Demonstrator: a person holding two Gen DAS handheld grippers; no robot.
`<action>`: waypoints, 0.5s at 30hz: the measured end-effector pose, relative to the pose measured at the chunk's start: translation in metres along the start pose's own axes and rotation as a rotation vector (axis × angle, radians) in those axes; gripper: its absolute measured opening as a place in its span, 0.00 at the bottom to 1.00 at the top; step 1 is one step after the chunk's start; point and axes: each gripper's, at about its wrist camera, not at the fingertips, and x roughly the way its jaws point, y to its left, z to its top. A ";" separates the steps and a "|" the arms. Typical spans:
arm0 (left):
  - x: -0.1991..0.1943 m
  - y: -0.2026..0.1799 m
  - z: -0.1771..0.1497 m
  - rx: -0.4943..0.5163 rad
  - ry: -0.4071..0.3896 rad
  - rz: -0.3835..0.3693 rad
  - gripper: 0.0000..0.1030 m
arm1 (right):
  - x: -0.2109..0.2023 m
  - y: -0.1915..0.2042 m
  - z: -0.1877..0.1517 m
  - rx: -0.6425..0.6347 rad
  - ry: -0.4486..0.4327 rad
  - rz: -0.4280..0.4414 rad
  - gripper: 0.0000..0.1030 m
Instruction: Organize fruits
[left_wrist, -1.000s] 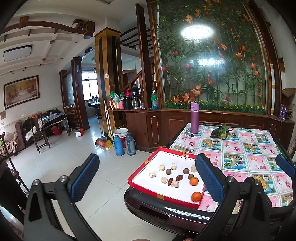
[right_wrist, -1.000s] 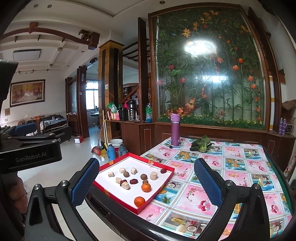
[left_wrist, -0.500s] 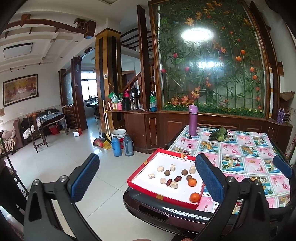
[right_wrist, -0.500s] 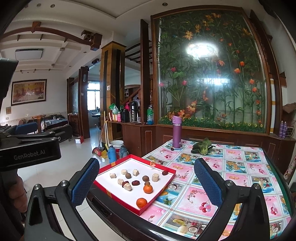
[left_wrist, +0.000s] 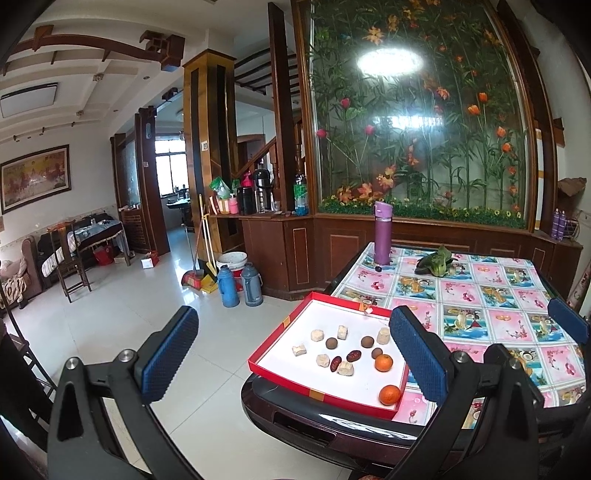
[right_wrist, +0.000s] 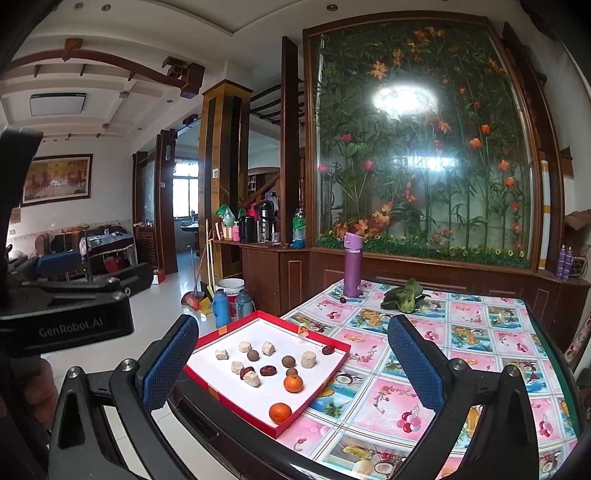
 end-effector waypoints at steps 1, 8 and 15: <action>0.003 0.000 0.000 0.003 0.006 -0.001 1.00 | 0.001 0.000 0.000 0.000 0.003 0.001 0.99; 0.022 0.003 -0.002 -0.003 0.035 -0.008 1.00 | 0.016 0.001 0.002 -0.004 0.032 -0.005 0.99; 0.038 0.010 -0.003 -0.012 0.045 -0.009 1.00 | 0.031 0.002 0.003 -0.004 0.060 -0.004 0.99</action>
